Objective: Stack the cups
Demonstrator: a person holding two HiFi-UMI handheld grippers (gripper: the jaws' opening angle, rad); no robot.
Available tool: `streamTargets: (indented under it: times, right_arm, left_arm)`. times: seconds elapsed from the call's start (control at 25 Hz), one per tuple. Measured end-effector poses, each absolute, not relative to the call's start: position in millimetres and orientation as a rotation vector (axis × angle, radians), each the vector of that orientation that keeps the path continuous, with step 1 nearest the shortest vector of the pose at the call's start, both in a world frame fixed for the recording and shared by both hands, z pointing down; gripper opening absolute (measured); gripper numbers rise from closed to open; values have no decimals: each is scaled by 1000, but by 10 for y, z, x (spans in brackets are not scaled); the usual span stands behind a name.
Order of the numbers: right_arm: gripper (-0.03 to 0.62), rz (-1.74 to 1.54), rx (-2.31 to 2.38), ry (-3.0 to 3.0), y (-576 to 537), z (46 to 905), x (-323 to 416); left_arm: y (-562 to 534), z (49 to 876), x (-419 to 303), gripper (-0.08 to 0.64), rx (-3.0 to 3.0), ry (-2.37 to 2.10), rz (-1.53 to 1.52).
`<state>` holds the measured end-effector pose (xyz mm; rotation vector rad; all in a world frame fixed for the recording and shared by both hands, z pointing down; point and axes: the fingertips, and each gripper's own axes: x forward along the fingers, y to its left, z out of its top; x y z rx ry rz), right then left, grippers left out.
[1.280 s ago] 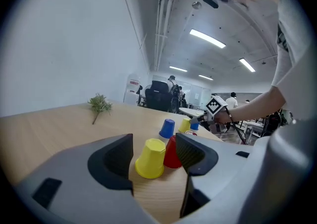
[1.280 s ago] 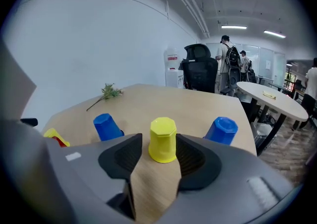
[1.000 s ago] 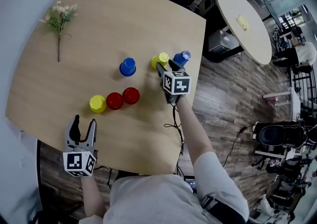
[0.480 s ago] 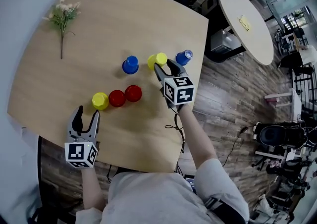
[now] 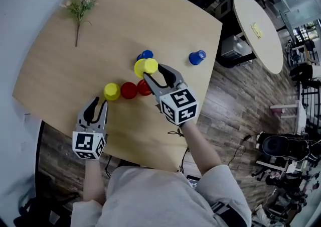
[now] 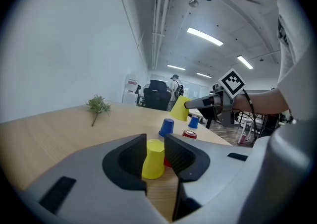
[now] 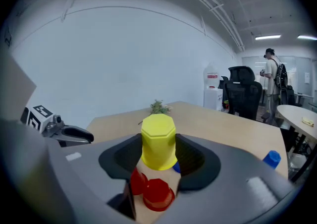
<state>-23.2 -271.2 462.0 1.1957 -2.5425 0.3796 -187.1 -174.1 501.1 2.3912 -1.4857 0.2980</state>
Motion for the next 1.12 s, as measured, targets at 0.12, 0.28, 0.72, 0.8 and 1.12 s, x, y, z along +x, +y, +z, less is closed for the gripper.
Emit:
streamTargets:
  times: [0.12, 0.28, 0.72, 0.8, 1.12]
  right_arm:
    - [219, 372, 1120, -2562, -2584, 4608, -486]
    - [219, 365, 1025, -2556, -2426, 4696, -771]
    - [221, 365, 849, -2509, -2127, 4957, -1208]
    - [221, 366, 845, -2499, -2112, 4996, -1221]
    - [232, 366, 846, -2505, -2105, 5018, -1255]
  left_arm:
    - [-1672, 5021, -1926, 74, 2378, -1503, 300]
    - [-1564, 5046, -1995, 51, 2363, -1510, 299]
    - [-1329, 5147, -2176, 43, 2310, -1539, 317]
    - [-1307, 5150, -2186, 42, 2308, -1540, 315]
    - [-1275, 5155, -2180, 25, 2313, -1534, 329]
